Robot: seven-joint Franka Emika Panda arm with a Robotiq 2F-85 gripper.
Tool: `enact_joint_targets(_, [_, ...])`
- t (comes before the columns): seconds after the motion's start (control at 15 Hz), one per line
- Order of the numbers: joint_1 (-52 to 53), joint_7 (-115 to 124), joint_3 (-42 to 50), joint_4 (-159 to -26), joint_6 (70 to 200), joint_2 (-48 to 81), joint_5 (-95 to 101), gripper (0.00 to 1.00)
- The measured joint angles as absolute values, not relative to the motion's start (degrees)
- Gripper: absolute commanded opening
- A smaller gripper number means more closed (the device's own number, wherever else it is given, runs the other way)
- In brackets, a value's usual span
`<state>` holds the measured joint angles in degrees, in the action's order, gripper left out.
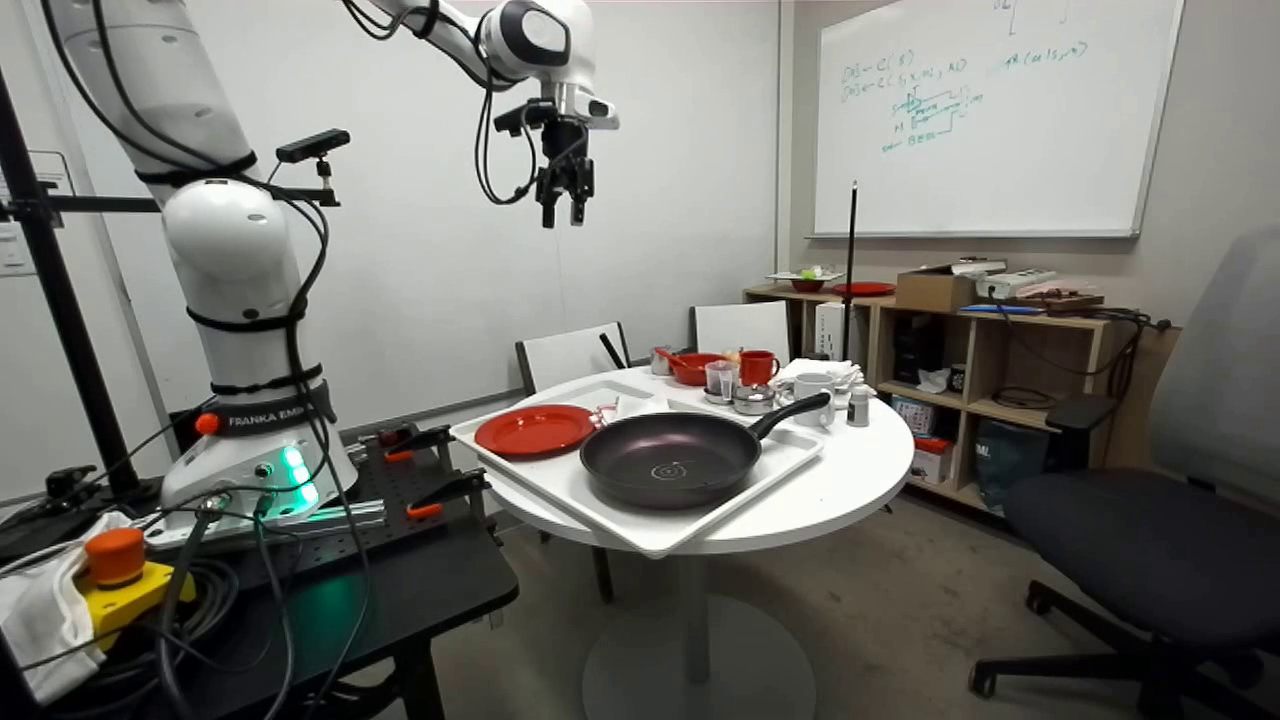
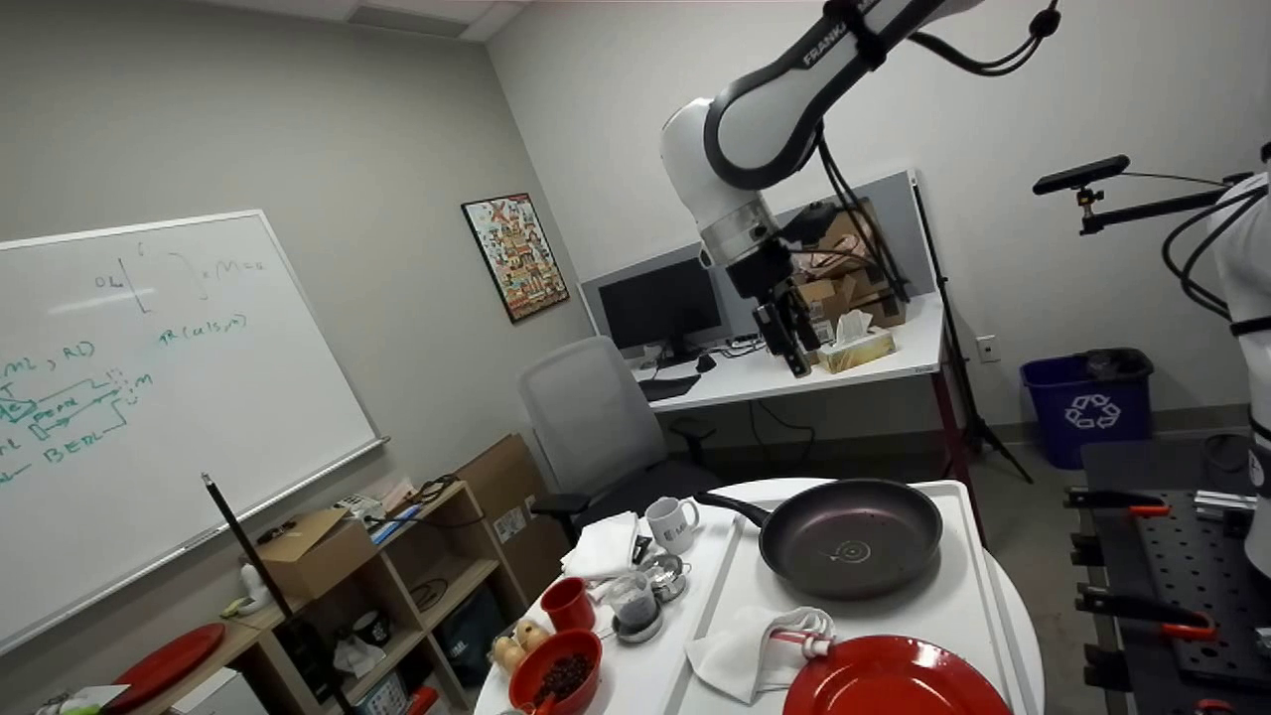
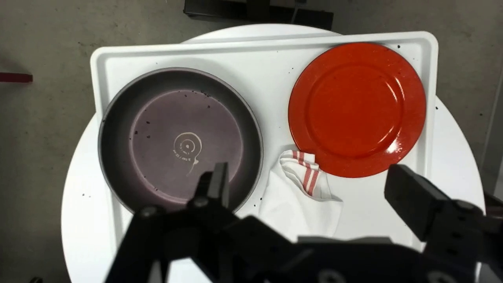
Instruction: Use the white towel to wipe the pan
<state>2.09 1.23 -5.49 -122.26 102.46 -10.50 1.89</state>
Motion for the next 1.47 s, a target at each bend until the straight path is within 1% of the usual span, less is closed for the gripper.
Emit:
enact_joint_targets(0.6, [3.3, 1.0, -5.5, -116.3, 119.6, 9.8, 2.7, 1.0])
enact_joint_targets(1.47, [4.2, -0.1, -5.5, -113.6, 144.3, 26.6, 1.9, 1.0])
